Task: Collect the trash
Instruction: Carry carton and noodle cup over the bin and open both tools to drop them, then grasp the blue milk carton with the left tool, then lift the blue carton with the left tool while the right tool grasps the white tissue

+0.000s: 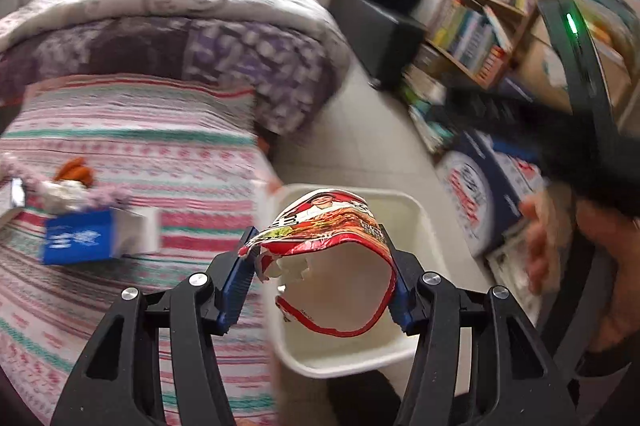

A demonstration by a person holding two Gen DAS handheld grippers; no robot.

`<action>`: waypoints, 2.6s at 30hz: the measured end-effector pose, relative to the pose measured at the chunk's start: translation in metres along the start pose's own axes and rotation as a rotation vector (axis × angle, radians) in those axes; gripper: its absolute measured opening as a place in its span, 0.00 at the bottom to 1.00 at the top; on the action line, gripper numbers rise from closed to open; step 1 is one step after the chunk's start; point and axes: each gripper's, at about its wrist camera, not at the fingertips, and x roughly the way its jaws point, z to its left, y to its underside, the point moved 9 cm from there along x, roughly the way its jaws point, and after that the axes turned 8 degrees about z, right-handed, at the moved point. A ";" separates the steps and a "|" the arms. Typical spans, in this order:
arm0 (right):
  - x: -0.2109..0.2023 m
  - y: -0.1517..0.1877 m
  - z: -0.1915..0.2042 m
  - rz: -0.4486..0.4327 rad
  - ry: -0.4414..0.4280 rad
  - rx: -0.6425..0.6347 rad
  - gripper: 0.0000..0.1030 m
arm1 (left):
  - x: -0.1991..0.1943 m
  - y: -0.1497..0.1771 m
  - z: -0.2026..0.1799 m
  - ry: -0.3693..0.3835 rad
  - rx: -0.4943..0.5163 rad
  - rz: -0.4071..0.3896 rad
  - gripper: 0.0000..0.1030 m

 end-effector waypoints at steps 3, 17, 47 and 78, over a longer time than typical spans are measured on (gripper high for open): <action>-0.001 -0.002 -0.002 -0.002 -0.013 0.022 0.92 | 0.011 0.007 -0.017 0.048 0.027 0.041 0.73; 0.007 0.006 0.036 0.038 -0.091 -0.015 0.93 | 0.022 0.034 0.143 -0.172 -0.581 0.140 0.76; 0.031 0.040 0.162 0.170 -0.208 -0.182 0.93 | 0.005 0.060 0.290 -0.243 -0.969 0.143 0.56; 0.064 0.110 0.319 0.293 -0.393 -0.358 0.93 | -0.110 0.077 0.338 -0.356 -0.801 0.014 0.37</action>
